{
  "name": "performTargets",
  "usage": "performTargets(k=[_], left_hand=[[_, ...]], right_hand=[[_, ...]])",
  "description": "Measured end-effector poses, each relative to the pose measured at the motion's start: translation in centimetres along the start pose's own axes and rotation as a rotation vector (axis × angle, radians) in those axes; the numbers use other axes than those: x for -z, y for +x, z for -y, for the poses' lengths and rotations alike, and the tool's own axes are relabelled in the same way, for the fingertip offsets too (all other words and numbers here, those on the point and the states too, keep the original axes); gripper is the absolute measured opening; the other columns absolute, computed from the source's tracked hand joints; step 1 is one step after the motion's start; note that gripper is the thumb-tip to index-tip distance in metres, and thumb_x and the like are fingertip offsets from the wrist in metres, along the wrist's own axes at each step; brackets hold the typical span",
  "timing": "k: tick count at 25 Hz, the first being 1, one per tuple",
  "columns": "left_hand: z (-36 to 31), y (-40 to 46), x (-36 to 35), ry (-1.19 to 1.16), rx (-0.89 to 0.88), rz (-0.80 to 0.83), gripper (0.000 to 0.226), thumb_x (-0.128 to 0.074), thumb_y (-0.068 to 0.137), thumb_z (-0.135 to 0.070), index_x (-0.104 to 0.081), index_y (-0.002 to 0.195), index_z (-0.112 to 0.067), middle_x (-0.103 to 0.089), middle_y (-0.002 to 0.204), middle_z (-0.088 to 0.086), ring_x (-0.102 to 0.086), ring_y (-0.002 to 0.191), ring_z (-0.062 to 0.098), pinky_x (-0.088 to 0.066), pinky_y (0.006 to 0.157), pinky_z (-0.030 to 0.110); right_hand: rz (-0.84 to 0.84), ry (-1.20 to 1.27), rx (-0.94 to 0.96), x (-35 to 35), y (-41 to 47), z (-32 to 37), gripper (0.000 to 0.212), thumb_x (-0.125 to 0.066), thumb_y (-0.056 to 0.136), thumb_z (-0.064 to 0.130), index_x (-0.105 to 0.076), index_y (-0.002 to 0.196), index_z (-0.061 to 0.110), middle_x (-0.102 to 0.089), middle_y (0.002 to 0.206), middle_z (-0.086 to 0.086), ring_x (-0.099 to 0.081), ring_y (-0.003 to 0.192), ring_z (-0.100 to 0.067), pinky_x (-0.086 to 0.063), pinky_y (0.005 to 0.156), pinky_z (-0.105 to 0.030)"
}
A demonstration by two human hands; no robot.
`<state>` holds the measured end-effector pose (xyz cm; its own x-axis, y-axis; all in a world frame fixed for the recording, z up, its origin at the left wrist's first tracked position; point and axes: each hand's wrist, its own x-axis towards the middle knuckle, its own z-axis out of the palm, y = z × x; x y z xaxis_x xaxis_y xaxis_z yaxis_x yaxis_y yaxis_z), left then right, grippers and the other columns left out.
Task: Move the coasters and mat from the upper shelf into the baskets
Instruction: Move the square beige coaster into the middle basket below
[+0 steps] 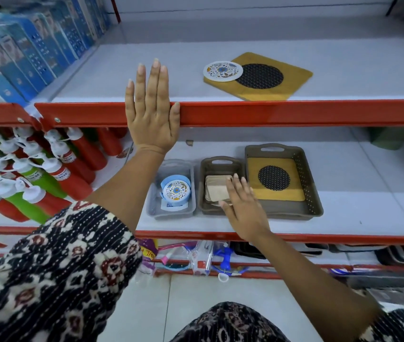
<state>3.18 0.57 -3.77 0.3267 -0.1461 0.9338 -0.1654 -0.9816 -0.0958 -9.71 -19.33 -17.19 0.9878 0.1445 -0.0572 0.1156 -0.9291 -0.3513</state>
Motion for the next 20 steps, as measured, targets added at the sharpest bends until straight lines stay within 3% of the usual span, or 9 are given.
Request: performTargets(k=[2, 6, 9, 14, 17, 20], left_hand=[[0.1, 0.0, 0.3, -0.009, -0.003, 0.033, 0.056, -0.015, 0.096, -0.037, -0.031, 0.141, -0.008, -0.044, 0.144, 0.010, -0.025, 0.136, 0.025, -0.007, 0.117, 0.033], [0.2, -0.1, 0.6, -0.014, -0.001, 0.072, 0.056, -0.017, 0.097, -0.037, -0.030, 0.143, -0.008, -0.040, 0.146, 0.008, -0.020, 0.139, 0.024, -0.006, 0.117, 0.033], [0.3, -0.1, 0.6, -0.025, 0.009, 0.079, 0.055, -0.020, 0.097, -0.036, -0.028, 0.144, -0.009, -0.038, 0.148, 0.007, -0.006, 0.145, 0.017, -0.008, 0.117, 0.035], [0.3, -0.3, 0.7, -0.052, -0.006, 0.066, 0.055, -0.019, 0.098, -0.036, -0.020, 0.148, -0.011, -0.025, 0.153, 0.003, 0.000, 0.145, 0.013, -0.010, 0.117, 0.037], [0.4, -0.2, 0.8, -0.082, -0.023, 0.045, 0.056, -0.019, 0.098, -0.036, -0.011, 0.149, -0.015, -0.001, 0.159, -0.005, -0.002, 0.146, 0.015, -0.010, 0.117, 0.038], [0.4, -0.3, 0.7, -0.115, -0.020, 0.048, 0.056, -0.018, 0.098, -0.036, -0.010, 0.149, -0.015, 0.002, 0.159, -0.006, -0.004, 0.146, 0.016, -0.009, 0.118, 0.037]], right_hand=[[-0.142, -0.114, 0.057, 0.7, -1.2, 0.3, 0.066, -0.016, 0.096, 0.051, 0.004, 0.151, 0.020, 0.003, 0.161, -0.003, 0.014, 0.145, -0.016, 0.000, 0.121, -0.037], [-0.472, -0.246, 0.142, 4.4, -1.8, 1.3, 0.066, -0.031, 0.097, 0.046, -0.011, 0.151, 0.014, -0.010, 0.159, -0.004, -0.007, 0.147, -0.018, -0.007, 0.120, -0.038], [-0.610, -0.259, 0.181, 9.3, -0.9, 2.4, 0.065, -0.033, 0.097, 0.044, -0.017, 0.151, 0.010, -0.013, 0.159, -0.006, -0.009, 0.148, -0.019, -0.008, 0.120, -0.038], [-0.696, -0.215, 0.268, 16.5, 1.4, 4.1, 0.063, -0.026, 0.098, 0.044, -0.021, 0.150, 0.010, -0.017, 0.159, -0.004, -0.008, 0.148, -0.017, -0.009, 0.121, -0.034], [-0.699, -0.178, 0.320, 20.2, 3.8, 5.0, 0.056, -0.033, 0.097, 0.042, -0.039, 0.142, 0.009, -0.044, 0.147, -0.007, -0.033, 0.140, -0.023, -0.028, 0.114, -0.037], [-0.572, -0.177, 0.293, 23.1, 6.9, 5.4, 0.053, -0.038, 0.094, 0.044, -0.049, 0.134, 0.012, -0.054, 0.134, -0.006, -0.047, 0.126, -0.023, -0.039, 0.101, -0.036]])
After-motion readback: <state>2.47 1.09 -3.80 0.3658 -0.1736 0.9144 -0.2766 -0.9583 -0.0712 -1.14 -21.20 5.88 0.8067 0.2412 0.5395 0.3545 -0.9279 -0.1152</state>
